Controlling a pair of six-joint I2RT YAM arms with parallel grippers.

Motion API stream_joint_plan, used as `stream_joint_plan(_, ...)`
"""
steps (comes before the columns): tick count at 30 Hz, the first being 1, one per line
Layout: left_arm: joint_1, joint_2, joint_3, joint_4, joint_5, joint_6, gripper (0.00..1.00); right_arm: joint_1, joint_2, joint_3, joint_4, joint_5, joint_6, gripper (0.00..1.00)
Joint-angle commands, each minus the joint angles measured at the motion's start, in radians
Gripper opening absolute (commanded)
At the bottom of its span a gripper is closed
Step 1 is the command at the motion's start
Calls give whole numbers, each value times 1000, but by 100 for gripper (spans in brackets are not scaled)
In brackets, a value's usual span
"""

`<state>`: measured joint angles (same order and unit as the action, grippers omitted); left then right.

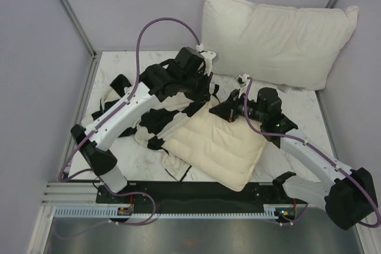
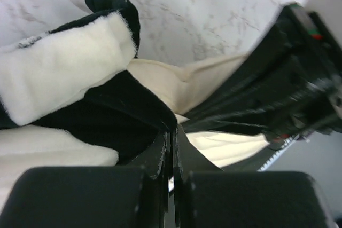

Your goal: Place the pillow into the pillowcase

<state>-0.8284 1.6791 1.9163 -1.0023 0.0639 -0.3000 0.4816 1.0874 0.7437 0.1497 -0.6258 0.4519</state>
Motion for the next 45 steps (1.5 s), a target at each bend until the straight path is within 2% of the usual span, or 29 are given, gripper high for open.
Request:
stream_joint_plan(1, -92, -55, -33, 160, 246, -120, 2, 29, -6, -53, 339, 37, 169, 0)
stream_joint_plan(6, -217, -25, 41, 168, 246, -160, 2, 68, -66, -73, 413, 165, 172, 0)
stream_joint_plan(9, -227, -44, 47, 169, 176, -186, 2, 68, -119, -84, 390, 245, 142, 0)
stream_joint_plan(11, -194, -102, -12, 174, 65, -200, 2, 66, -164, -84, 320, 288, 108, 0)
stream_joint_plan(15, -69, -177, -158, 197, 82, -202, 2, 68, -193, -81, 191, 298, 47, 0)
stream_joint_plan(17, -28, -203, -243, 212, 48, -188, 2, 66, -196, -67, 72, 301, -11, 19)
stream_joint_plan(18, -20, -228, -293, 221, 3, -168, 2, 66, -207, -57, -3, 319, -45, 44)
stream_joint_plan(19, -20, -236, -315, 222, -21, -157, 2, 66, -216, -50, -43, 339, -45, 54)
stream_joint_plan(21, -18, -246, -350, 228, -58, -137, 2, 66, -233, -20, -122, 382, -88, 68)
stream_joint_plan(22, -17, -251, -373, 228, -97, -127, 2, 66, -248, -6, -203, 437, -105, 79)
stream_joint_plan(25, -17, -260, -395, 231, -122, -114, 2, 64, -251, 66, -345, 532, -162, 90)
stream_joint_plan(26, -17, -265, -396, 229, -122, -111, 2, 66, -242, 84, -373, 591, -174, 92)
stream_joint_plan(29, -17, -292, -395, 229, -125, -102, 2, 54, -172, 184, -475, 635, -242, 94)
stream_joint_plan(35, -15, -360, -393, 218, -101, -82, 2, 46, 20, 345, -605, 549, -314, 98)
stream_joint_plan(38, -15, -406, -393, 206, -82, -64, 2, 46, 109, 391, -647, 419, -356, 98)
stream_joint_plan(39, -17, -426, -393, 203, -87, -64, 2, 46, 124, 394, -642, 287, -369, 98)
stream_joint_plan(41, -17, -443, -393, 188, -108, -64, 2, 48, 129, 387, -631, 134, -393, 98)
stream_joint_plan(43, -17, -466, -390, 176, -110, -64, 2, 49, 128, 375, -622, 81, -389, 98)
stream_joint_plan(45, -15, -486, -393, 163, -104, -74, 2, 49, 120, 355, -627, 101, -386, 98)
